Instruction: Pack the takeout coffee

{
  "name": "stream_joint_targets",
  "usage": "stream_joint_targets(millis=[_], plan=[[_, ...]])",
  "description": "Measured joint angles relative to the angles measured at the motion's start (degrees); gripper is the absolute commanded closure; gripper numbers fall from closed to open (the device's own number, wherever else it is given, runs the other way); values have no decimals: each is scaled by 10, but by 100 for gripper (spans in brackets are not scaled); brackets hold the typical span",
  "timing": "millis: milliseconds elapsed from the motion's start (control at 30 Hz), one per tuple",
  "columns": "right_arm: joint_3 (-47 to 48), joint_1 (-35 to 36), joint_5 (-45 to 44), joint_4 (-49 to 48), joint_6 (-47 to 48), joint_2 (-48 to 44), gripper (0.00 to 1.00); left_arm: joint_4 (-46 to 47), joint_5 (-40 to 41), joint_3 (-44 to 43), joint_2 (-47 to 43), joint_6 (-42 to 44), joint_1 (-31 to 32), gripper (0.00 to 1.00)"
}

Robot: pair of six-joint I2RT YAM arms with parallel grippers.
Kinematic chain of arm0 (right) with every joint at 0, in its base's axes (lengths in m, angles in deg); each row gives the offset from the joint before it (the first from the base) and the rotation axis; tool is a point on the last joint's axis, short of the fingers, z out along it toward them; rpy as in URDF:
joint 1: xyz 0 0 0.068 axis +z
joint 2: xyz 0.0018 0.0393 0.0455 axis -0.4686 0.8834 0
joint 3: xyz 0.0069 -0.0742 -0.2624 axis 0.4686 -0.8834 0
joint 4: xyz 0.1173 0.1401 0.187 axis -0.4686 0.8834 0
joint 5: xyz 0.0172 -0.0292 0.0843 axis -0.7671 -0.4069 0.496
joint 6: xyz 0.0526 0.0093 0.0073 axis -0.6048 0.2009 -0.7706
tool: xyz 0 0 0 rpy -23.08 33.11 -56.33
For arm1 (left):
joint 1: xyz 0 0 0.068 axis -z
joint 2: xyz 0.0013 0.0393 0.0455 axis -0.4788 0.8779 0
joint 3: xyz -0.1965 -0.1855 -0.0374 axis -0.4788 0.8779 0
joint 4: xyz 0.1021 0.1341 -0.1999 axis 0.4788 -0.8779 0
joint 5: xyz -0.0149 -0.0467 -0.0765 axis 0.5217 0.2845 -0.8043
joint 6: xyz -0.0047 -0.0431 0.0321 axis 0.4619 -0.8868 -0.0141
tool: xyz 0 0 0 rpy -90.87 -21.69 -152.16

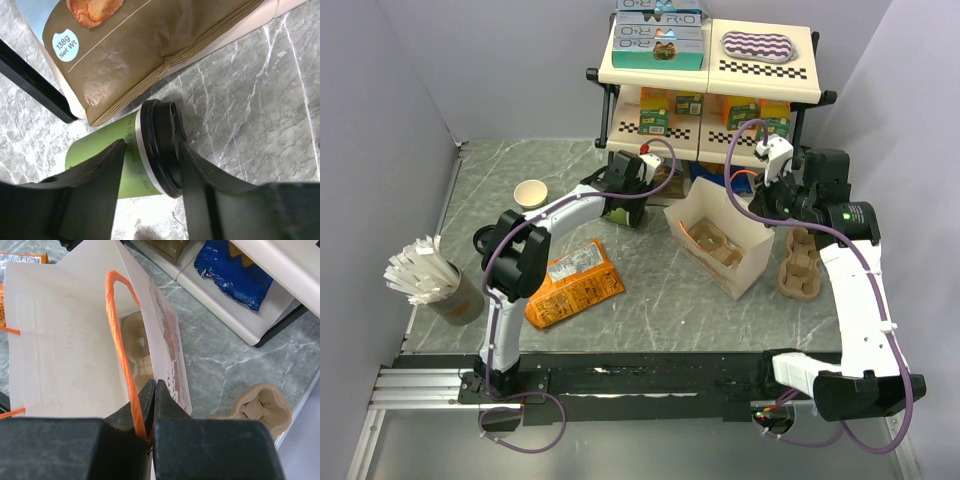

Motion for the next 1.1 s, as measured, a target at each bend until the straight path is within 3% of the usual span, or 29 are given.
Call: stream_joint_targets(millis=[133,467,500,533,567,600,700,800,967,1100], plan=[[0,0,-2,-3,-1,0,100,-4,-7,-5,0,5,0,65],[0,-18,-4,-2,-15,2,100,-35,-54,-21,0,5,-19,68],[0,-21,-3,-2,-17,4,91,-38,-61,-22,0,5,-23,66],[1,-27,-2,-2,-19,7,84,-40,-68,-23,0,3,-27,52],[3,-32,-1,0,-22,10,78,-43,-76,-24,0,0,-31,45],[7,-38,-1,2,-24,13,68,-45,-84,-25,-1,-1,-36,40],[29,-48,-1,3,-26,20,51,-51,-124,-24,-8,-6,-52,27],[76,-48,-1,10,-19,24,45,-39,-169,5,-43,-5,-68,20],[170,-43,17,14,-5,28,43,-29,-192,28,-117,-3,-78,13],[202,31,30,6,12,20,45,-25,-181,17,-148,-18,-86,11]])
